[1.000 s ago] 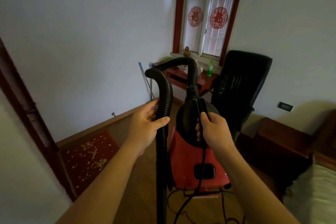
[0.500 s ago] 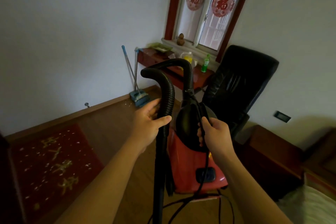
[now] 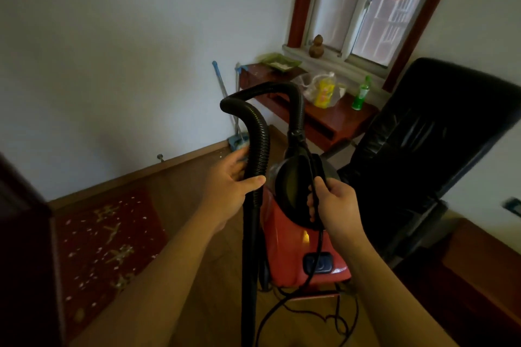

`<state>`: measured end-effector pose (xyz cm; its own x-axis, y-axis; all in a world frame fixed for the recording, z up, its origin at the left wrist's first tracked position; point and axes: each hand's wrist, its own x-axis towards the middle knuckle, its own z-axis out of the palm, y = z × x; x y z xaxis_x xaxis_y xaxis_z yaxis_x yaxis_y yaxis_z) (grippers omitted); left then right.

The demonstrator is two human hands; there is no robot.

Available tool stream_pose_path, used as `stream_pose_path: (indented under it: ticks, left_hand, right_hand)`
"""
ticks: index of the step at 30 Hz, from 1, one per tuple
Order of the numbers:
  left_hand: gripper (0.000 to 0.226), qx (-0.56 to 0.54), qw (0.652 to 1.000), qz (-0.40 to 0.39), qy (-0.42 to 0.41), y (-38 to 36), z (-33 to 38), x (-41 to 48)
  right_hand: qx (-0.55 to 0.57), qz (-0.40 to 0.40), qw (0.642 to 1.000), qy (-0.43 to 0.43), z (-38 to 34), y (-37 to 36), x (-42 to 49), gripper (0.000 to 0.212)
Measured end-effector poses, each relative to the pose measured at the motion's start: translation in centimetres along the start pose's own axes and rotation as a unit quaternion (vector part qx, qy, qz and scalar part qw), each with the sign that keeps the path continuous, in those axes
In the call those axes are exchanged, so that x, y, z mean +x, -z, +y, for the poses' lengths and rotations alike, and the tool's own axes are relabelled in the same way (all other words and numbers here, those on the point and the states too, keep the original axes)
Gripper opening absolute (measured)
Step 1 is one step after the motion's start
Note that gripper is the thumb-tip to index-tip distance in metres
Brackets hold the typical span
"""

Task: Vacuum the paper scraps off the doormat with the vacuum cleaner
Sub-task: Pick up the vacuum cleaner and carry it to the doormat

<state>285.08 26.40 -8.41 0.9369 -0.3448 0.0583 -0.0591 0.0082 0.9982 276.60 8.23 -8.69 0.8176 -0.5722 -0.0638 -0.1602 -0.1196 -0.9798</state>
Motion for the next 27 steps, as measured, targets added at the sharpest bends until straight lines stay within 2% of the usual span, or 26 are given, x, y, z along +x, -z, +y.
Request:
stream_pose_path:
  ticks: [7,15,20,27]
  left_hand:
    - [0.07,0.067,0.994,0.074,0.032,-3.9,-4.3,7.5]
    - [0.066,0.009,0.974,0.179,0.142,-4.7,-12.2,13.3]
    - [0.063,-0.024,0.956,0.208,0.206,-3.4,-20.9,17.2]
    - [0.063,-0.051,0.93,0.238,0.274,-0.6,-38.0,23.1]
  right_hand:
    - [0.002,-0.095,0.995,-0.033,4.8,0.1,10.8,0.034]
    - [-0.043,-0.187,0.979,-0.075,10.5,-1.9,19.3,0.032]
    - [-0.09,-0.213,0.967,-0.112,17.1,-6.2,24.0,0.031]
    - [-0.149,-0.231,0.941,-0.196,31.2,-14.6,31.1,0.029]
